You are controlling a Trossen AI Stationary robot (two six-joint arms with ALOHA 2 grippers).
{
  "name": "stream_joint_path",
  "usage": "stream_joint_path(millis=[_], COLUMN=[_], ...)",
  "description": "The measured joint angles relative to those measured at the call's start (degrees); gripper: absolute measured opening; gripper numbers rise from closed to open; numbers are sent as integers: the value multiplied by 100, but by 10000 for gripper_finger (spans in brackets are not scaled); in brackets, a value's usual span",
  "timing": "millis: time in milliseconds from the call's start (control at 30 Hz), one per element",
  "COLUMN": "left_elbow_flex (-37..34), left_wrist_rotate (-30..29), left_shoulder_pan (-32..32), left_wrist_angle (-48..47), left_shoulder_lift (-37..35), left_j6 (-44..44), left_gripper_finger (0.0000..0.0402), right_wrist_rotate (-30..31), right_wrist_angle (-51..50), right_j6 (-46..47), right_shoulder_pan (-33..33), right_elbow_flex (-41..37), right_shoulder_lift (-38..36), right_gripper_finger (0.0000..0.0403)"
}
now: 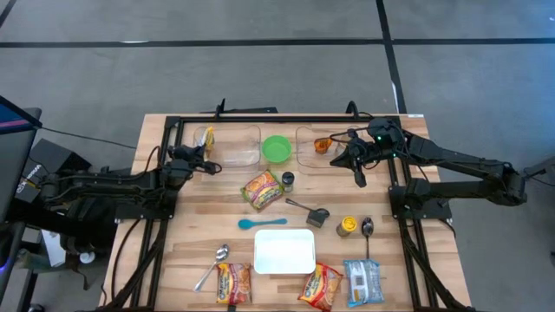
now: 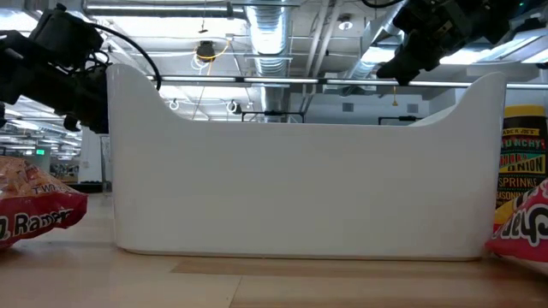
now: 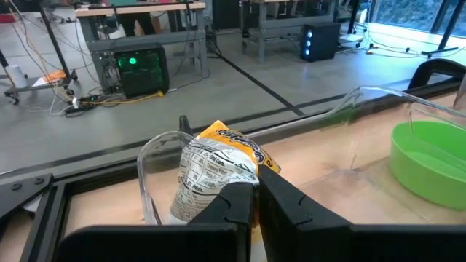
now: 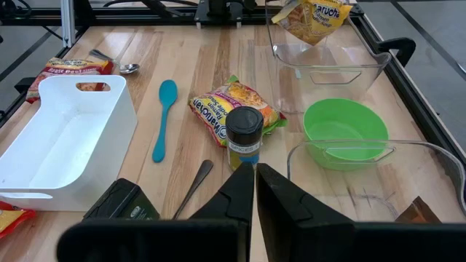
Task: Pick & Place Food Item
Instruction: Put the yellow noodle pack into the left transparent bin
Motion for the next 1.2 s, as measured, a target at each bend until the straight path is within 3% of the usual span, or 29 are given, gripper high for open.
stream_joint_path(millis=[233, 600, 1200], left_elbow_flex=[2, 4, 7], left_wrist_rotate=[142, 350, 529], left_shoulder_pan=[0, -9, -11], left_wrist_angle=[-2, 0, 2], left_shoulder_lift=[0, 0, -1], left_j6=[0, -7, -467], left_gripper_finger=[13, 89, 145], right_wrist_rotate=[0, -2, -2], right_wrist_angle=[0, 0, 0], right_j6=[0, -2, -11], right_shoulder_pan=[-2, 0, -1], right_elbow_flex=[0, 0, 0], right_shoulder_lift=[0, 0, 0], right_gripper_finger=[13, 13, 13])
